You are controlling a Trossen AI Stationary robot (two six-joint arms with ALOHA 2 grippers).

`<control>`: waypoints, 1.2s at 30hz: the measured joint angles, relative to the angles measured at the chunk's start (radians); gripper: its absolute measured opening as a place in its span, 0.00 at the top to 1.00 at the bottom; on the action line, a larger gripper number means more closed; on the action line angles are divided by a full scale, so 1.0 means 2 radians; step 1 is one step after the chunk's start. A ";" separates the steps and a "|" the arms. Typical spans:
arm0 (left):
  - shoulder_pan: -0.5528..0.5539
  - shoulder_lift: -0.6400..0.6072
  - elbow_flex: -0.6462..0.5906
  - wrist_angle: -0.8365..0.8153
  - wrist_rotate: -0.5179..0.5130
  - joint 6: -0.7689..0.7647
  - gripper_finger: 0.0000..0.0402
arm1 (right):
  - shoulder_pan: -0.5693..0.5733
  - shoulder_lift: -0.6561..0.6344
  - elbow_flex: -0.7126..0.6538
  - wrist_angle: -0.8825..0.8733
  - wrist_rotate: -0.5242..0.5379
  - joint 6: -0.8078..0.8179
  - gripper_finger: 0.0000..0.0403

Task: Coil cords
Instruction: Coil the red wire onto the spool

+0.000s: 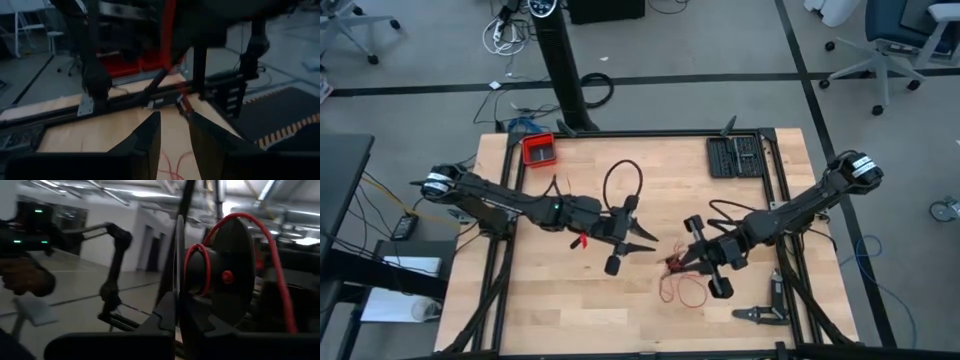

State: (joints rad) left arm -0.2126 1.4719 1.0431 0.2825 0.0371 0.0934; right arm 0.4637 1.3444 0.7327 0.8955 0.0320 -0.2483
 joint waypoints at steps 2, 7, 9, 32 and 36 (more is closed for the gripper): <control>-0.007 -0.001 0.000 -0.004 -0.026 0.002 0.74 | 0.000 -0.015 -0.020 0.001 0.023 0.002 0.99; -0.016 -0.001 0.000 -0.004 -0.113 -0.003 0.74 | 0.000 -0.036 -0.064 0.001 0.074 0.008 0.99; -0.016 -0.001 0.000 0.006 -0.127 -0.012 0.74 | 0.000 -0.037 -0.077 0.000 0.086 0.011 0.99; -0.016 -0.001 0.000 0.028 -0.127 -0.037 0.74 | -0.020 -0.035 -0.089 -0.001 0.136 0.005 0.99; -0.016 -0.001 0.000 0.048 -0.127 -0.044 0.74 | -0.027 -0.030 -0.089 0.000 0.138 0.015 0.99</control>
State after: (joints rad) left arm -0.2443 1.4696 1.0431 0.3791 -0.2166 0.0057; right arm 0.4106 1.2840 0.5545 0.8948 0.3077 -0.2191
